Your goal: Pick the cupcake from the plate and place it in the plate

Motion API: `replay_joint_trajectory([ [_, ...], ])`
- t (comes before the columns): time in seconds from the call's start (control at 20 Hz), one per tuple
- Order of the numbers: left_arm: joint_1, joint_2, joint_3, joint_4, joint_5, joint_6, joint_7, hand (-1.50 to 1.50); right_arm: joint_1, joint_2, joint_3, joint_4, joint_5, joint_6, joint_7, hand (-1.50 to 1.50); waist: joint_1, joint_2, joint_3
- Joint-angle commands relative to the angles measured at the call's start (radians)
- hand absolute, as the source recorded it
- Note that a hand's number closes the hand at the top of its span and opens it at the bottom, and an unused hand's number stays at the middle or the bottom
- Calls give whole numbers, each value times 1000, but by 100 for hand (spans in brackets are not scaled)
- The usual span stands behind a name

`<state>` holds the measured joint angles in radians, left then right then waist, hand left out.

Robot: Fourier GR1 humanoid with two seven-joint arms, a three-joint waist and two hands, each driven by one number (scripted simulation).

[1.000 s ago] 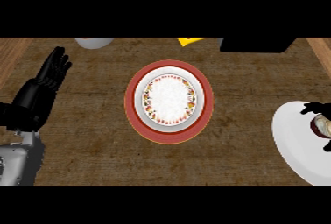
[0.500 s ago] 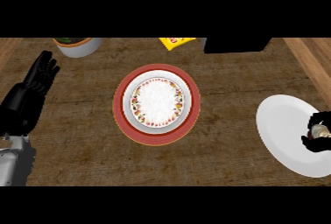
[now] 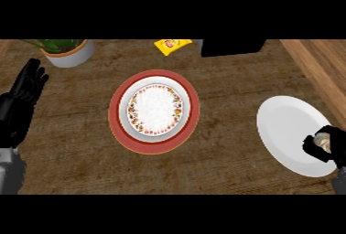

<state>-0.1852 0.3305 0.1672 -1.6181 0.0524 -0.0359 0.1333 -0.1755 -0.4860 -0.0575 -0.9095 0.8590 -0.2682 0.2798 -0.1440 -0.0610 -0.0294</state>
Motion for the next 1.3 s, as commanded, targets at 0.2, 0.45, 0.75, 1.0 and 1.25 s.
replay_joint_trajectory([
  [0.2, 0, -1, -6, -12, 5, -8, 0, 0, 20, 214, 131, -397, 56, -114, 132, 150, 26, 4, 15],
  [0.45, -11, -7, -23, -15, 1, -14, 4, 0, 32, 360, 273, -665, 146, -117, 273, 150, 43, 15, 19],
  [0.75, -27, -44, -66, -25, -5, -17, -9, 0, 18, 481, 487, -946, 371, 49, 581, 150, 95, 37, 23],
  [1.0, -66, -28, -52, 5, 17, -47, -5, 0, -167, 484, 652, -1035, 476, 238, 926, 150, 144, 55, 27],
  [1.25, -72, -73, -105, -41, -14, -26, 0, 0, -414, 485, 648, -821, 347, 136, 1078, 150, 173, 62, 28],
])
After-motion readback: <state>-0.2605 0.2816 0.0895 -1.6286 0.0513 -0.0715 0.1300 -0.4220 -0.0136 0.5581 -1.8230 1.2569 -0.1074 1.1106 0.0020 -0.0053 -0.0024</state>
